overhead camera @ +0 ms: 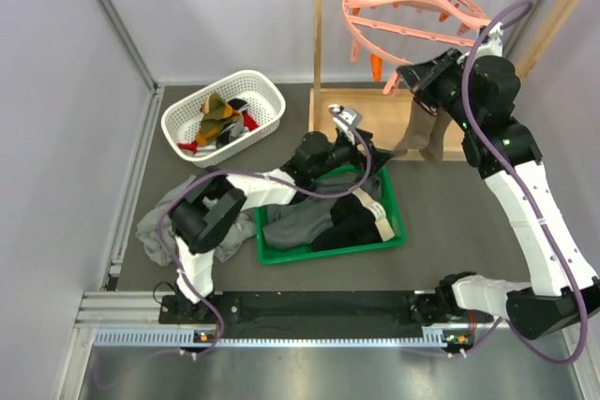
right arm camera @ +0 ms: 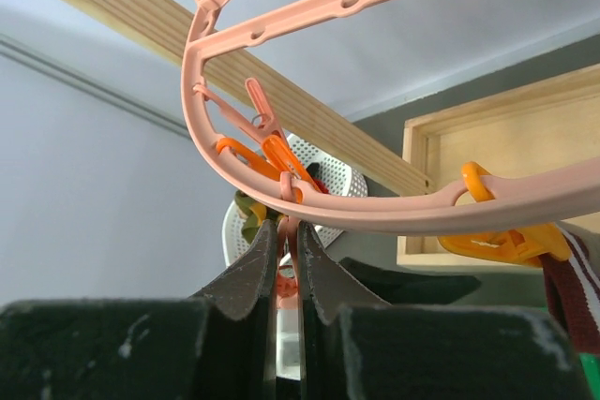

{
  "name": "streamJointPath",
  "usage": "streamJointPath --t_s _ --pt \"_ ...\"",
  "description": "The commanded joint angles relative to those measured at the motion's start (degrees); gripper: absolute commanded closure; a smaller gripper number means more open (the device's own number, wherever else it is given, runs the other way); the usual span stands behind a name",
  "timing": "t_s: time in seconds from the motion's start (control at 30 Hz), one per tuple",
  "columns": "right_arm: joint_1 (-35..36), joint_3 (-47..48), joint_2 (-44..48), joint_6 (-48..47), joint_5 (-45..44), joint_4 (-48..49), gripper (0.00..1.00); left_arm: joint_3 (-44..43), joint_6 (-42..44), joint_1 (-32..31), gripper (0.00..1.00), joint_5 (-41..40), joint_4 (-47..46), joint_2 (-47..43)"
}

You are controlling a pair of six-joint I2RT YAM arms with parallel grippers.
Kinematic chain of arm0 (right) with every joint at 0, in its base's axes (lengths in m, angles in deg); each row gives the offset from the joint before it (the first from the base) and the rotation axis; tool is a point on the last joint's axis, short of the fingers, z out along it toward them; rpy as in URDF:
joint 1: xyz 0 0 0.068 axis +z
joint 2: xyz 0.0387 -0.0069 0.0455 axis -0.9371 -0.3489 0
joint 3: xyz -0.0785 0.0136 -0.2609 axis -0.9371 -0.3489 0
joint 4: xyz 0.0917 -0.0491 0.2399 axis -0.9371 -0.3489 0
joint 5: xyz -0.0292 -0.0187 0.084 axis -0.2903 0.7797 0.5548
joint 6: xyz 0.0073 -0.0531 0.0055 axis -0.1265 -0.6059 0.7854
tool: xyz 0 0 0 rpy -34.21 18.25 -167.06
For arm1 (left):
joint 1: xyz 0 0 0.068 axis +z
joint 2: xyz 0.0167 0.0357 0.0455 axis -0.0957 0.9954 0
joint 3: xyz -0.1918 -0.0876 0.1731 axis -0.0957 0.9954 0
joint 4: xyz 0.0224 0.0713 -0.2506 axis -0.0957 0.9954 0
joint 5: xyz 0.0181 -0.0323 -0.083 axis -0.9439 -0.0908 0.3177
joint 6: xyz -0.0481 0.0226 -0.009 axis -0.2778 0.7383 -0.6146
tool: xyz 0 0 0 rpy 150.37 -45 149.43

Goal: Remove the socks clipped to the hanger

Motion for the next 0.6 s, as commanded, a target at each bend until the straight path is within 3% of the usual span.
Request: streamJointPath --t_s 0.0,0.33,0.43,0.47,0.5,0.57 --pt "1.1 -0.2 2.5 0.9 1.8 4.4 1.0 -7.0 1.1 -1.4 0.03 4.2 -6.9 4.9" --pt "1.1 -1.6 3.7 1.3 3.2 5.9 0.99 -18.3 3.2 -2.7 0.04 1.4 -0.7 16.4" --pt "1.1 -1.6 3.8 1.1 3.2 5.7 0.99 -21.1 2.6 -2.7 0.12 1.6 -0.4 19.3" --pt "1.1 -1.7 3.8 1.2 3.3 5.7 0.99 -21.9 2.4 -2.7 0.2 1.9 -0.4 19.7" --pt "1.1 -1.8 3.8 1.1 3.2 5.7 0.99 -22.0 2.1 -2.7 0.42 2.7 -0.4 19.7" --pt "1.1 -2.1 3.9 1.1 3.2 5.6 0.97 -20.9 2.2 -2.7 0.65 3.4 0.0 18.4"
